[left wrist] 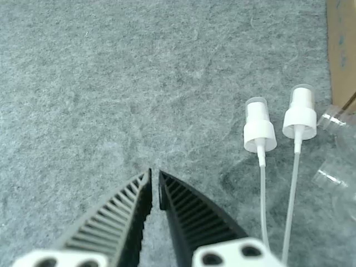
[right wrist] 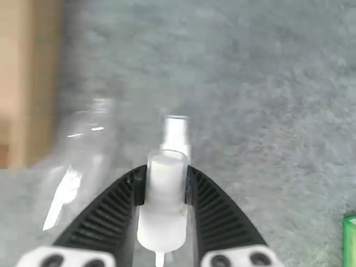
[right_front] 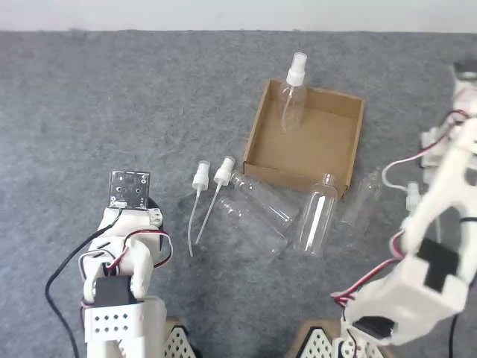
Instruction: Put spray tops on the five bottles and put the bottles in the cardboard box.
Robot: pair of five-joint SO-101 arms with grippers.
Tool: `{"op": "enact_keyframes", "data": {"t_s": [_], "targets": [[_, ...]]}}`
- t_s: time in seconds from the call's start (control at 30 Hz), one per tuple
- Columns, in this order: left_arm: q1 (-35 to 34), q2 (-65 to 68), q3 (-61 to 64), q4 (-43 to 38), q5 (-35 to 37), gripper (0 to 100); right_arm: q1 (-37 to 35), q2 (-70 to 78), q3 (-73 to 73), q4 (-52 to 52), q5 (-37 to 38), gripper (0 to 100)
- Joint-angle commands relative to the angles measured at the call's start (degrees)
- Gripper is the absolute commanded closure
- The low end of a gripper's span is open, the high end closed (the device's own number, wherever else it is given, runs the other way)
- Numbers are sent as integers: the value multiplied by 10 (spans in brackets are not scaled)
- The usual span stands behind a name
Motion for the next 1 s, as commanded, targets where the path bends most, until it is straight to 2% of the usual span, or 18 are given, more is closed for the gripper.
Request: {"op": "enact_keyframes", "data": {"t_s": [0.0, 0.3, 0.6, 0.77, 0.97], "targets": [[2, -9, -6, -18, -2, 989, -65, -95, -22, 43, -39, 993], [2, -9, -6, -18, -2, 989, -271, -160, -22, 83, -145, 993], [2, -9, -5, -18, -2, 989, -462, -157, -21, 23, -250, 993], [2, -9, -5, -18, -2, 989, -531, -154, -21, -18, -280, 993], [2, -9, -5, -18, -2, 989, -572, -79, -22, -92, -307, 993]]}}
